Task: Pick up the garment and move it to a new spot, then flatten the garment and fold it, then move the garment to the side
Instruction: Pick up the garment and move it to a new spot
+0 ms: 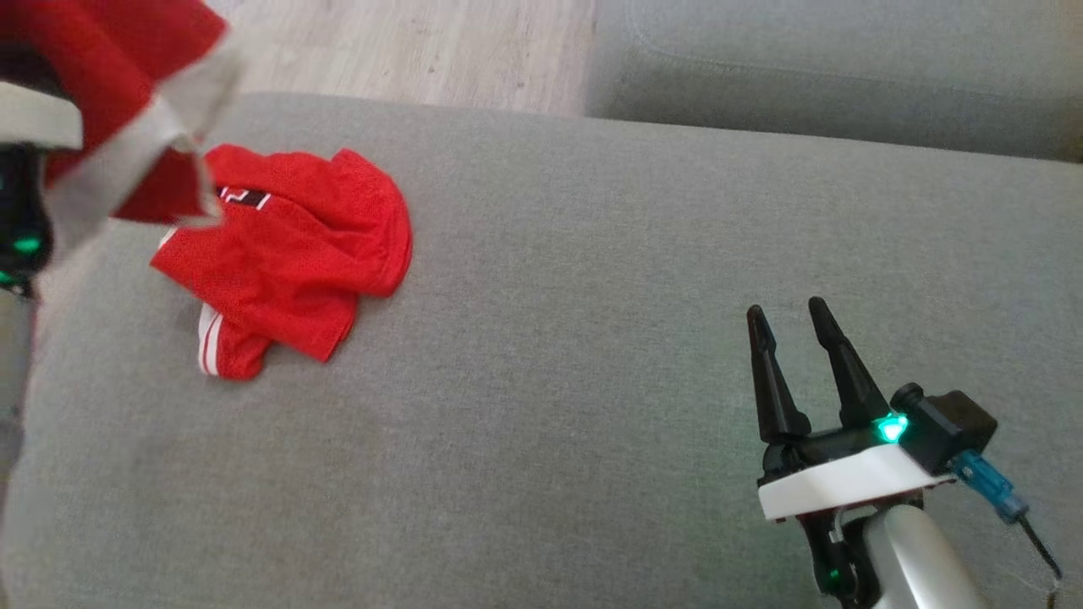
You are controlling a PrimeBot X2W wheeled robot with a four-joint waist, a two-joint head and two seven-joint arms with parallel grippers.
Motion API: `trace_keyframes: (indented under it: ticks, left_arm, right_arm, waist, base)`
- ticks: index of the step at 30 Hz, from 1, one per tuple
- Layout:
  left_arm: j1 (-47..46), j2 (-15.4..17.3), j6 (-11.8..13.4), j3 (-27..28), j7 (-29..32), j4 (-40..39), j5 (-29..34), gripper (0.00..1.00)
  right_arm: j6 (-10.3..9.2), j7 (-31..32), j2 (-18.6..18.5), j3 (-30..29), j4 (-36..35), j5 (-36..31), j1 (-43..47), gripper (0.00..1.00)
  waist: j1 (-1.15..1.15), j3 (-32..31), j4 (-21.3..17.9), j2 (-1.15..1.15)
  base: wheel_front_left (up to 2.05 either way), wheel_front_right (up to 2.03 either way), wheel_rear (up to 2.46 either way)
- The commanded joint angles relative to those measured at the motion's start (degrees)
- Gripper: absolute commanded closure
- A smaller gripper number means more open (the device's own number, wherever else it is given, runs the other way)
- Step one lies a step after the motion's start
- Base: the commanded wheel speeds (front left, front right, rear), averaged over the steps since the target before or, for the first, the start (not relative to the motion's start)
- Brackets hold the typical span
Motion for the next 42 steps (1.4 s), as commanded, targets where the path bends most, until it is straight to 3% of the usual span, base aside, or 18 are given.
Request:
trace_keyframes:
  ticks: [1,9,15,21,28,29,30,31,36,42]
  left_arm:
    - [-1.19,1.56,0.85,1.90,0.88,-2.97,-1.44,1.00]
    - [4.10,-2.55,4.27,-1.83,5.51,-14.43,-2.71,1.00]
    - [5.10,-6.95,5.59,-6.99,7.66,-18.74,-1.39,1.00]
    - [4.13,-11.87,5.48,-12.53,8.19,-17.62,0.94,1.00]
    - [2.78,-18.03,4.36,-17.65,6.90,-10.73,2.83,1.00]
    - [2.83,-19.02,4.46,-17.87,6.15,-9.29,2.84,0.62]
    - [2.97,-19.90,4.42,-18.16,5.35,-7.88,2.91,0.13]
    - [3.28,-20.75,4.35,-18.26,4.41,-6.51,2.78,0.00]
    - [4.86,-21.77,3.80,-18.55,-1.08,-1.07,3.86,0.00]
    - [7.21,-17.51,6.88,-16.48,-5.22,0.48,10.27,0.00]
  right_arm:
    - [0.43,-0.62,-0.14,1.15,-2.05,0.63,-1.24,0.00]
    - [0.43,-0.62,-0.14,-0.31,-4.07,1.63,-2.21,0.00]
    - [0.43,-0.62,-0.14,-0.95,-5.65,0.77,-3.65,0.00]
    - [0.43,-0.62,-0.14,-1.04,-7.74,0.85,-5.61,0.00]
    - [0.43,-0.62,-0.14,-1.31,-9.41,1.96,-7.45,0.00]
    - [0.43,-0.62,-0.14,-1.31,-9.50,2.11,-7.54,0.00]
    - [0.43,-0.62,-0.14,-1.28,-9.58,2.26,-7.58,0.00]
    - [0.43,-0.62,-0.14,-1.31,-9.63,2.38,-7.58,0.00]
    - [0.43,-0.62,-0.14,-1.83,-9.81,1.73,-7.02,0.00]
    - [0.43,-0.62,-0.14,-2.27,-8.77,-2.03,-6.09,0.00]
  waist:
    - [0.02,-0.47,-0.84,0.00]
    - [0.02,0.51,-5.86,0.00]
    - [0.02,2.09,-11.73,0.00]
    - [0.02,4.99,-19.24,0.00]
    - [0.02,8.70,-26.58,0.00]
    - [0.02,8.97,-27.18,0.00]
    - [0.02,9.17,-27.63,0.00]
    - [0.02,9.28,-27.93,0.00]
    - [0.02,8.84,-26.77,0.00]
    - [0.02,6.55,-21.75,0.00]
  base:
    - [0.00,0.00,0.00]
    - [0.00,0.00,0.00]
    - [0.00,0.00,0.00]
    - [0.00,0.00,0.00]
    - [0.00,0.00,0.00]
    - [0.00,0.00,0.00]
    - [0.00,0.00,0.00]
    - [0.00,0.00,0.00]
    - [0.00,0.00,0.00]
    - [0.00,0.00,0.00]
